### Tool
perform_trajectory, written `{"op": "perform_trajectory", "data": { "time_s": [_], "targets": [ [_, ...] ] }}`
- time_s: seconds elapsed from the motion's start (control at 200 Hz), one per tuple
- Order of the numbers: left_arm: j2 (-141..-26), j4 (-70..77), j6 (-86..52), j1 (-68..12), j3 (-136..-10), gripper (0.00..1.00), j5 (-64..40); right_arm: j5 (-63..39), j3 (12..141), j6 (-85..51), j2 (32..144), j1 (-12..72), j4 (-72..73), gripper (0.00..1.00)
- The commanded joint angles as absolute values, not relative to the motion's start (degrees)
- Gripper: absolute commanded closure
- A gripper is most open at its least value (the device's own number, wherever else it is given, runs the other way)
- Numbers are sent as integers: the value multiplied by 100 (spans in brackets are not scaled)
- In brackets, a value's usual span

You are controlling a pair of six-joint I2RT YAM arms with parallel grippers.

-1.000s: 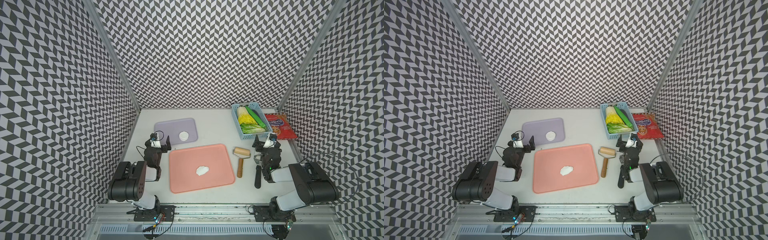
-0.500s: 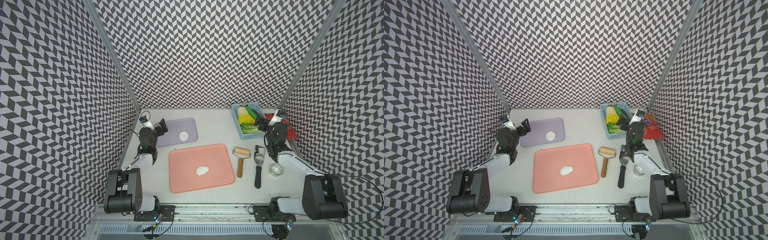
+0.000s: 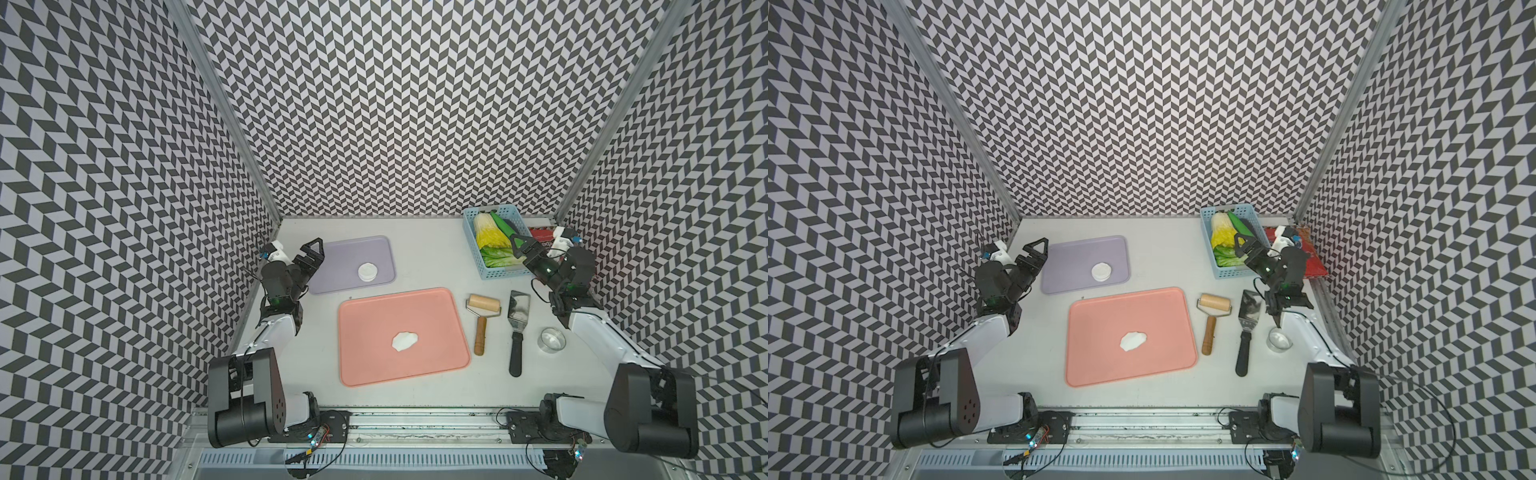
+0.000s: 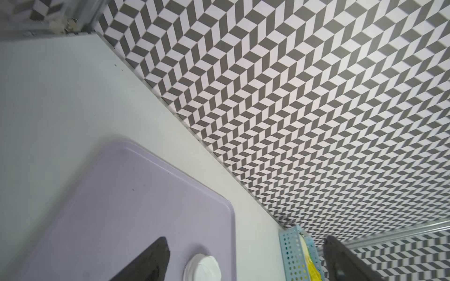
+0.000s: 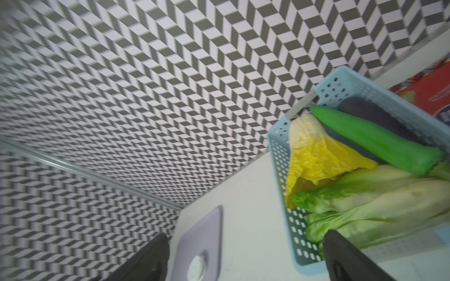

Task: Roll out the dumpling wrappers from the dough
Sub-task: Pick up the rolling pin from the center of the board.

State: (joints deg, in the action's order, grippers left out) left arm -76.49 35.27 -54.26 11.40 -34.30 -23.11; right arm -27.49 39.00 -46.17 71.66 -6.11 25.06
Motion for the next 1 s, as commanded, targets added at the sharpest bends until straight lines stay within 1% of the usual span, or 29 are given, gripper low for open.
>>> {"op": "perform_trajectory", "data": {
  "time_s": [0.0,0.045,0.085,0.175,0.26,0.366,0.411,0.451,0.511,0.601,0.736,0.836,0.991],
  "targets": [
    [-7831,3570,-5721,1136,-3631,17,-3397,-4292,3958,-5438,7356,-681,3512,7],
    [-7799,3031,-5454,1036,-3800,21,-3402,-4360,4281,-5068,7462,-569,2713,12],
    [-7702,2605,-5121,920,-3894,25,-3358,-4147,4563,-4562,7497,-437,1829,13],
    [-7378,1603,-4354,531,-4028,28,-2982,-3263,4947,-3530,7417,-17,226,15],
    [-7165,879,-3838,158,-4042,30,-2801,-2529,4935,-3034,7275,376,-534,18],
    [-6965,297,-3567,-81,-3905,34,-2705,-1890,4619,-2821,7083,843,-924,24],
    [-6882,82,-3443,-150,-3830,39,-2685,-1692,4468,-2747,6981,1004,-1048,21],
    [-6798,-171,-3339,-201,-3772,40,-2588,-1555,4317,-2692,6872,1122,-1097,18],
    [-6642,-530,-3121,-267,-3664,43,-2403,-1389,4118,-2597,6713,1235,-1202,19],
    [-6413,-1155,-2948,-331,-3582,43,-1900,-1273,4005,-2484,6568,1291,-1492,25],
    [-6354,-1775,-3032,-429,-3540,42,-1465,-999,4033,-2423,6545,1414,-1889,25],
    [-6325,-1881,-3329,-539,-3426,40,-1258,-945,3977,-2485,6632,1489,-2002,26],
    [-6258,-2035,-3715,-752,-3210,45,-730,-917,3682,-2720,6682,1720,-1934,28]
  ]
}}
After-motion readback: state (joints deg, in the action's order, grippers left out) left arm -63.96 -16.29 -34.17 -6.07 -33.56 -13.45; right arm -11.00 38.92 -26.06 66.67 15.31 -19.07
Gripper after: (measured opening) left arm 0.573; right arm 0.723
